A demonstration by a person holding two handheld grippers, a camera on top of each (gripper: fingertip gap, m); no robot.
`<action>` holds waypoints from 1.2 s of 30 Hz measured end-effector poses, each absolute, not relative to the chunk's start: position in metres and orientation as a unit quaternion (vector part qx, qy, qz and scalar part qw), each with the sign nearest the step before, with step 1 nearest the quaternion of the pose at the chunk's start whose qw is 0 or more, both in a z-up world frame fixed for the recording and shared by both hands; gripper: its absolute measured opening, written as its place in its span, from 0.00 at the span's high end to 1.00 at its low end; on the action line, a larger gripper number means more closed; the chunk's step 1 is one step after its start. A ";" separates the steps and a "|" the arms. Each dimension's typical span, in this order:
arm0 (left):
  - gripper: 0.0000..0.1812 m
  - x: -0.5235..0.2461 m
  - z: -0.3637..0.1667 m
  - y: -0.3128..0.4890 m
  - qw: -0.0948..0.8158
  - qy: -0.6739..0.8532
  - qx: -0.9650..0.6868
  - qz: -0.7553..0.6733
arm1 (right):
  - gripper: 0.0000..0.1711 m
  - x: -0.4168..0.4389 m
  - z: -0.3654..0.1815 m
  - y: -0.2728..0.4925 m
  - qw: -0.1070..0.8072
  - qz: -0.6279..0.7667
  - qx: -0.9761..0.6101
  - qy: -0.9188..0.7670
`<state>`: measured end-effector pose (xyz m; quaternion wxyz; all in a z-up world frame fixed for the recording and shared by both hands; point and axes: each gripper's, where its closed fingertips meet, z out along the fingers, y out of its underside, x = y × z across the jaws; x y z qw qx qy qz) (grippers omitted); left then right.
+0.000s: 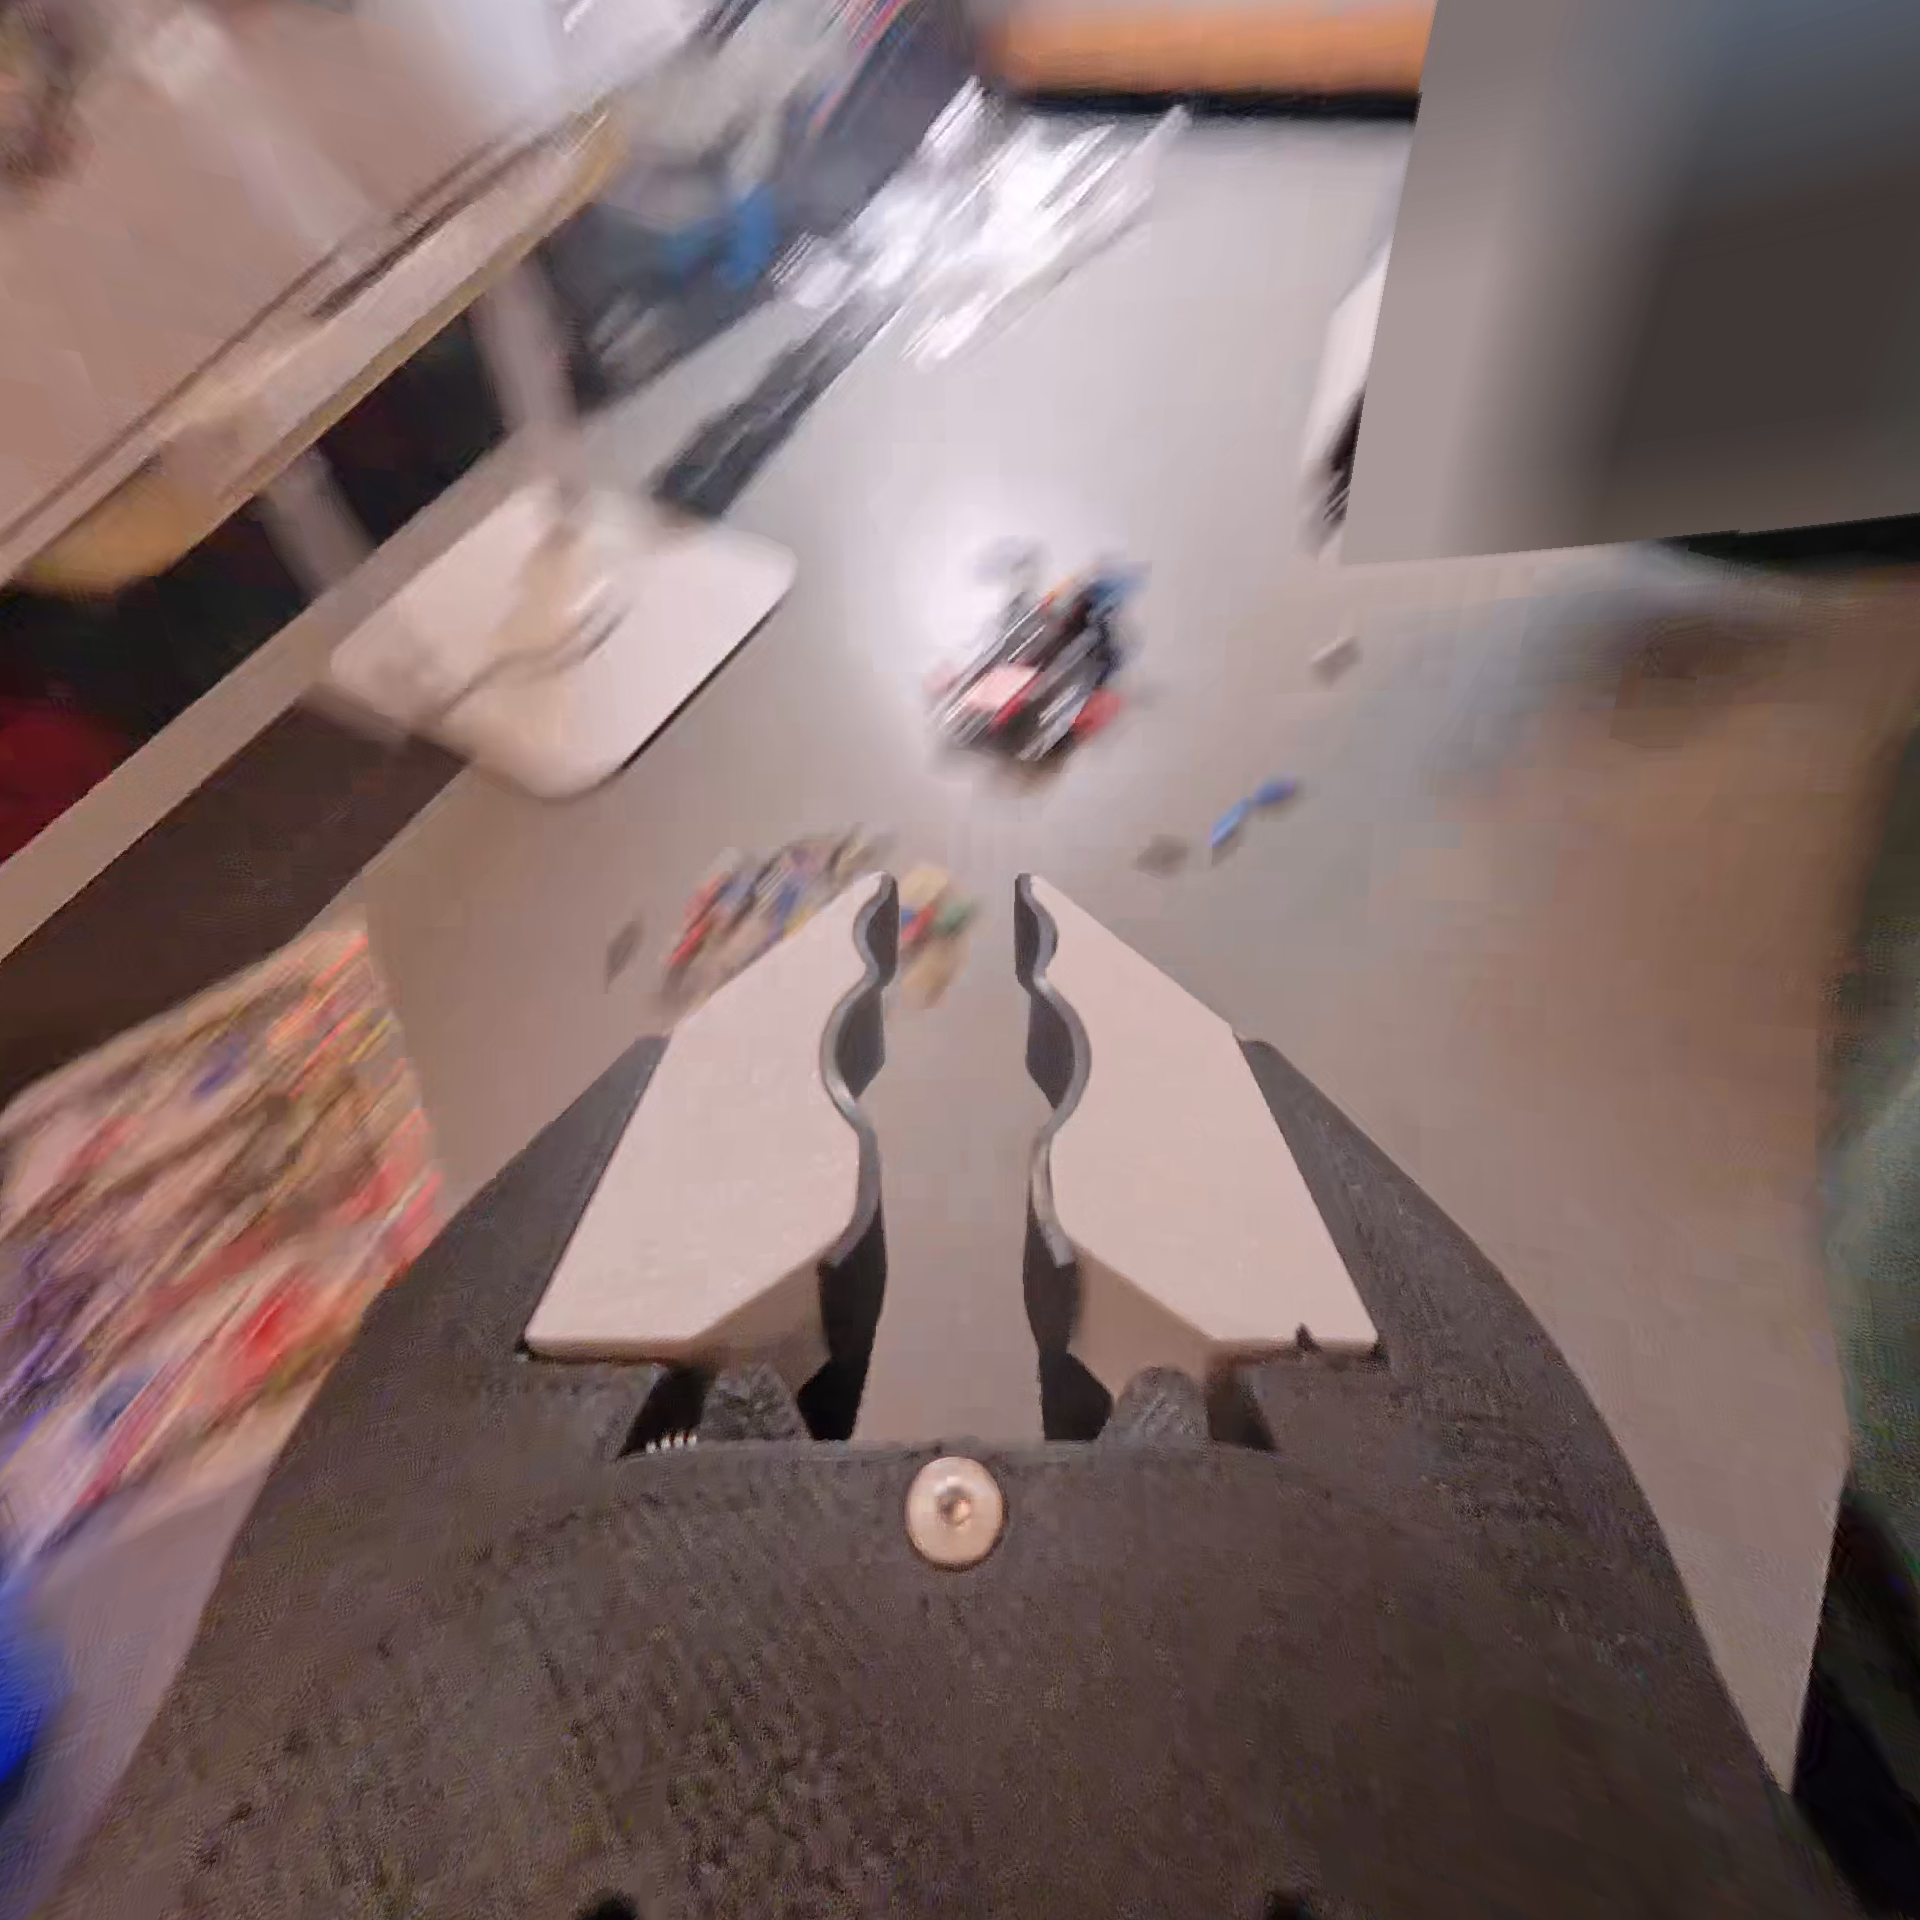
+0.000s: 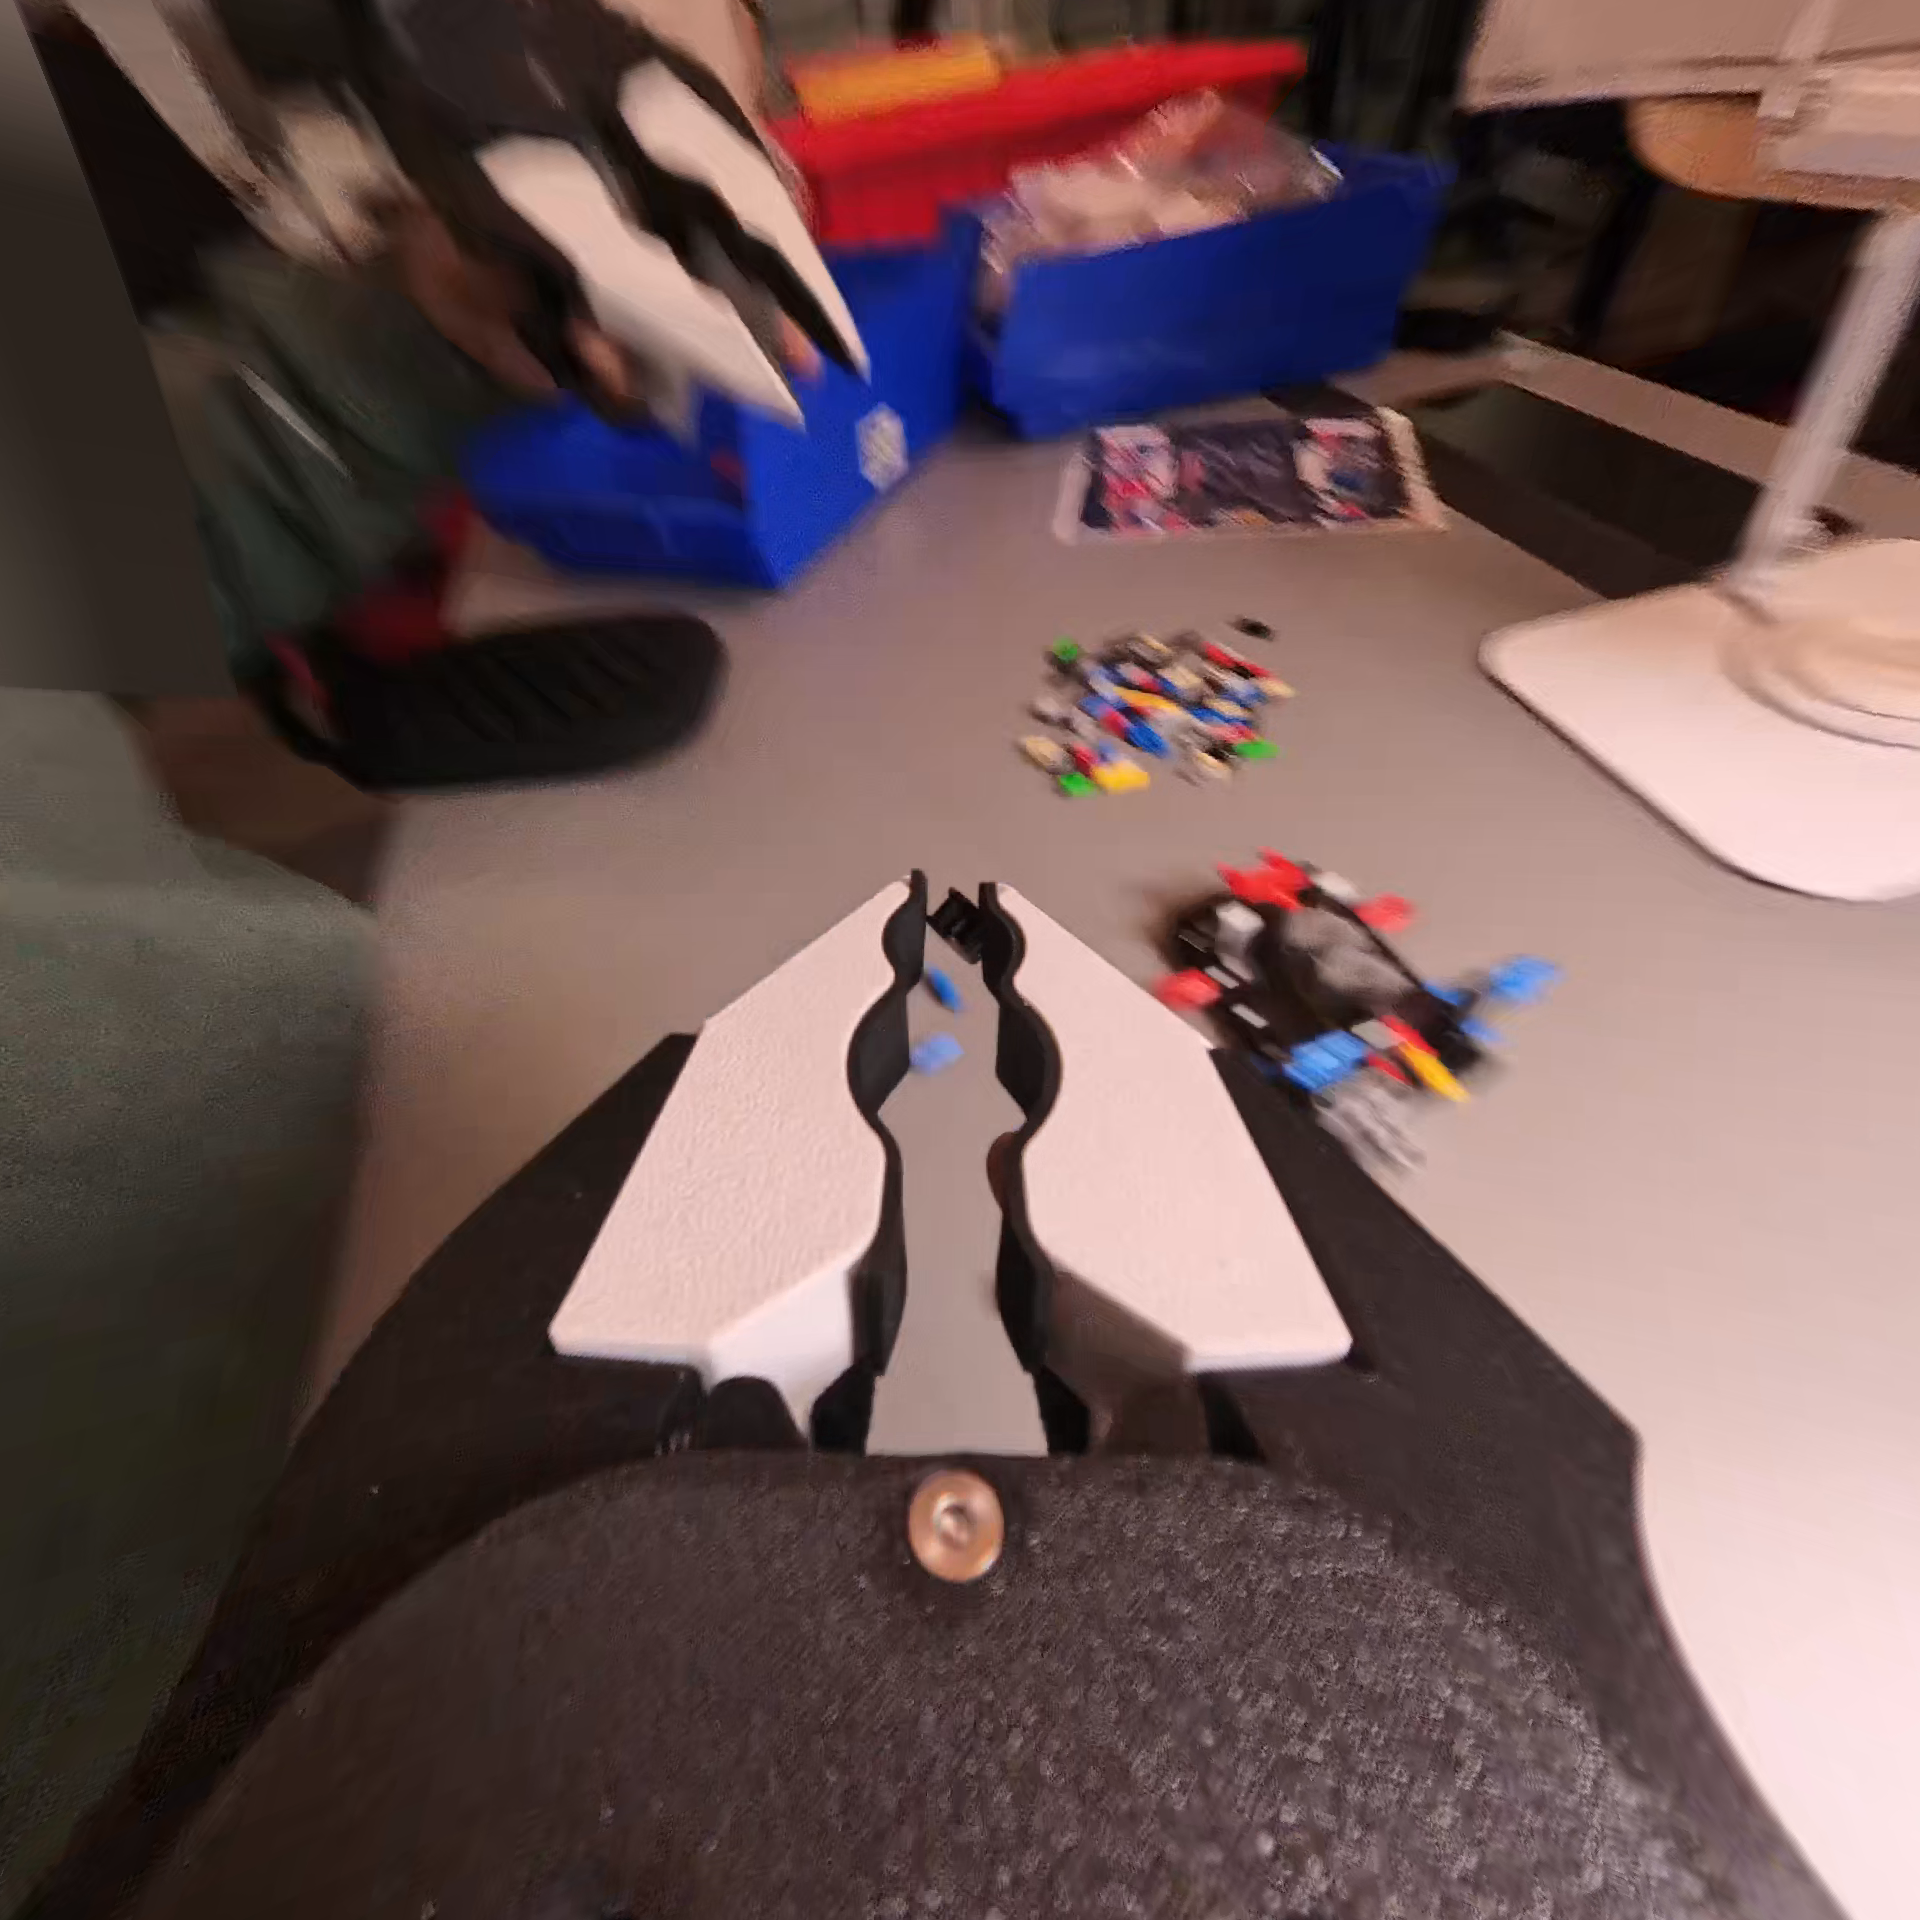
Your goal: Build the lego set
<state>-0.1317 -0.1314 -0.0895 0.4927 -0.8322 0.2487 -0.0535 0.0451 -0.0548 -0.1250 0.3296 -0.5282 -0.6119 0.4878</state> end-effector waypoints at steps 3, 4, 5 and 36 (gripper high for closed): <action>0.88 -0.246 -0.106 -0.192 0.363 0.156 -0.918 0.046 | 0.95 0.079 -0.149 0.003 0.368 0.375 -0.581 -0.622; 0.88 -0.267 -0.118 -0.216 0.312 0.138 -0.939 0.041 | 0.95 0.088 -0.158 0.018 0.373 0.352 -0.599 -0.615; 0.88 -0.284 -0.133 -0.238 0.265 0.124 -0.956 0.030 | 0.95 0.095 -0.166 0.029 0.375 0.339 -0.609 -0.611; 0.97 -0.167 -0.091 -0.165 0.393 0.275 -0.877 0.026 | 0.82 0.129 -0.226 0.040 0.315 0.185 -0.623 -0.692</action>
